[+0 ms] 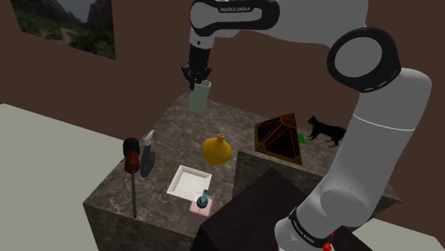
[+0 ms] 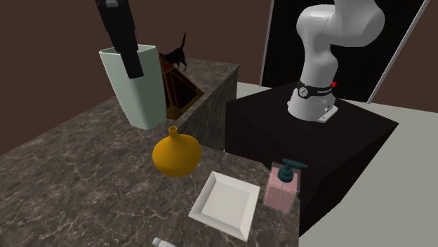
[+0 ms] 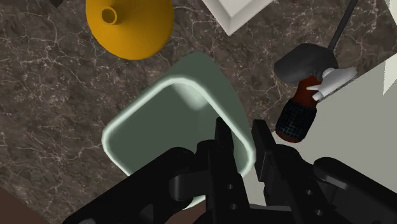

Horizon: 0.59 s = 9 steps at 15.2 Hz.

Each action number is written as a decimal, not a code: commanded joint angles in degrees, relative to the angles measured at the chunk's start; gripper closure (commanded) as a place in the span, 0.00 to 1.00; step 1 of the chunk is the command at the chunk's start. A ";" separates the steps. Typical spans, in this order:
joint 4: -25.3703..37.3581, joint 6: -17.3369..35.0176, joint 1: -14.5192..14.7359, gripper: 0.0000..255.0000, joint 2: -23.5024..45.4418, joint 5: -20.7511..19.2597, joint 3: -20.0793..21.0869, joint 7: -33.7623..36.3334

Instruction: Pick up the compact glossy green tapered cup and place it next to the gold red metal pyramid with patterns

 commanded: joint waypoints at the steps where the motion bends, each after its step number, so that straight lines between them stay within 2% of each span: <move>1: 1.48 -1.61 0.06 1.00 -0.12 0.01 0.04 0.06; 4: 3.68 -3.85 0.08 1.00 -0.16 0.02 0.05 0.04; 9: -0.06 -2.78 -3.86 1.00 -2.88 0.56 -2.24 -6.19</move>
